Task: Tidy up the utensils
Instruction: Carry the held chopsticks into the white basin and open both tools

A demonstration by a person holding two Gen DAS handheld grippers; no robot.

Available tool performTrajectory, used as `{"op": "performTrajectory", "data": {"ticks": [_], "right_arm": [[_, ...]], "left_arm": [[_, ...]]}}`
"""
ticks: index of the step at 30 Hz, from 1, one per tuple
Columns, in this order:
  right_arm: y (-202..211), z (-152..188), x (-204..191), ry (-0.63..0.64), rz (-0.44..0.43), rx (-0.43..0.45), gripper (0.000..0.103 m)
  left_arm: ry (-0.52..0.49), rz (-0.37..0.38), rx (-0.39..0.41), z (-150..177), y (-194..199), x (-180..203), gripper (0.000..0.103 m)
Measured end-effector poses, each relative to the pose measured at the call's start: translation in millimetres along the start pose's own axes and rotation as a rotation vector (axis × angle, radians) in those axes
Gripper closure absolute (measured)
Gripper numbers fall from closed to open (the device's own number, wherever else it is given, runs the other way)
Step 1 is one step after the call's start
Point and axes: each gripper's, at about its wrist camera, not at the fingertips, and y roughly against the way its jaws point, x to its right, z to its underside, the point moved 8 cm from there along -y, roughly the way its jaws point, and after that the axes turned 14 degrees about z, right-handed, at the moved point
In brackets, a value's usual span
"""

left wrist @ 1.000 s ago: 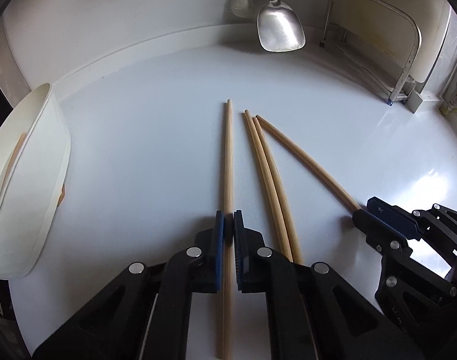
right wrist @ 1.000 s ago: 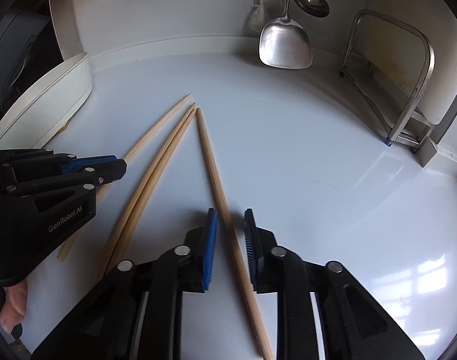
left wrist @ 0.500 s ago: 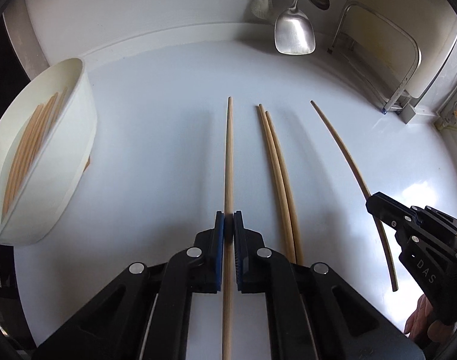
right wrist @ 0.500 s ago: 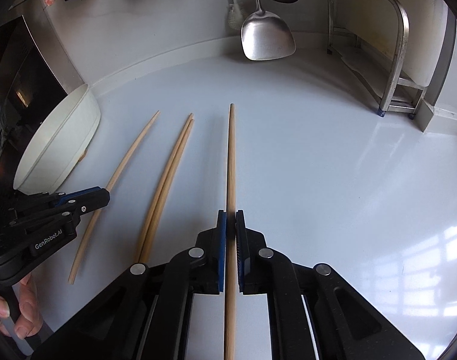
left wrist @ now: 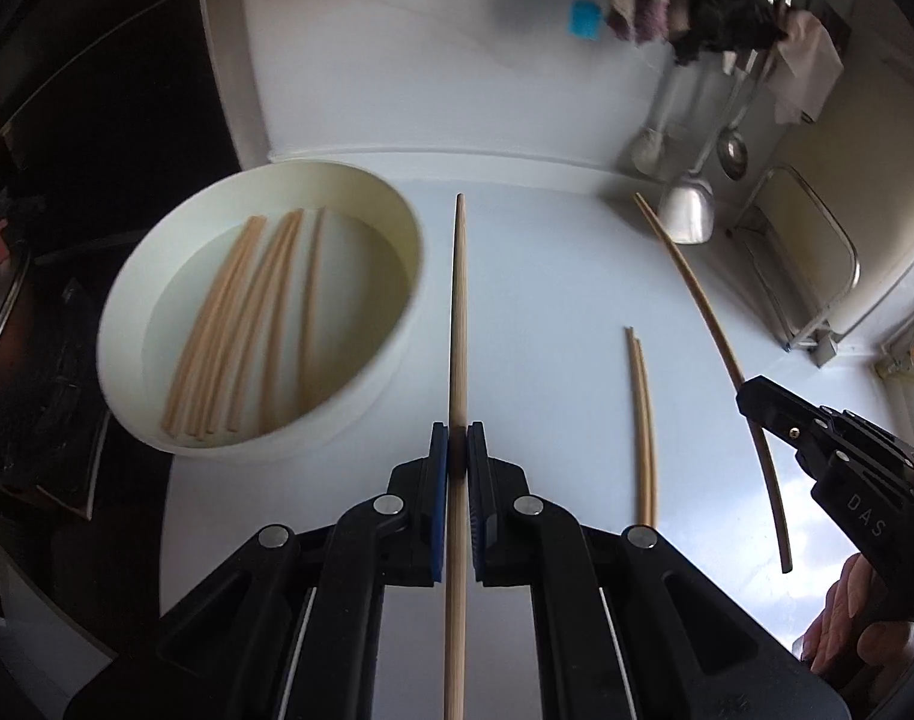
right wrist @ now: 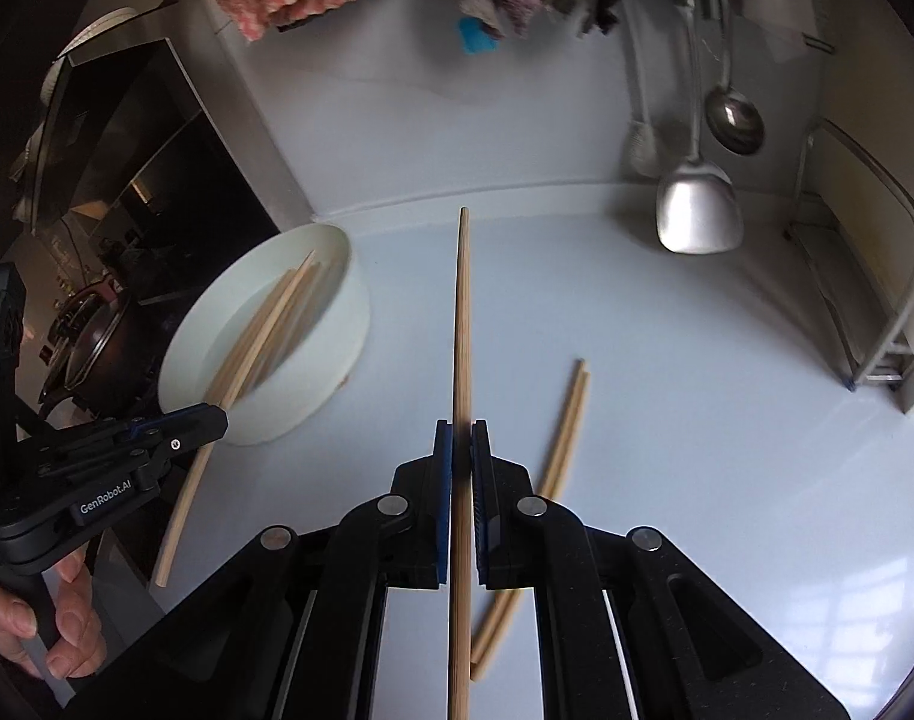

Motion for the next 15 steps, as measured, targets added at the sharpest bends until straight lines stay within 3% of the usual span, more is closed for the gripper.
{"op": "performTrajectory", "data": {"ticks": [4,9,15], "right_arm": [[-12.5,-25.0,-52.3,0.028,-0.026,0.015,0.097],[-47.2,-45.8,-118.3,0.019,-0.064,-0.04,0.097],[-86.5,-67.0,-182.0,0.014,-0.062,-0.07,0.097]], "left_arm": [[0.034,-0.039,0.027,-17.6,16.7,-56.0,0.096],[0.054,-0.059,0.031,-40.4,21.6,-122.5,0.096],[0.065,-0.02,0.009,-64.8,2.8,-179.6,0.096]]}}
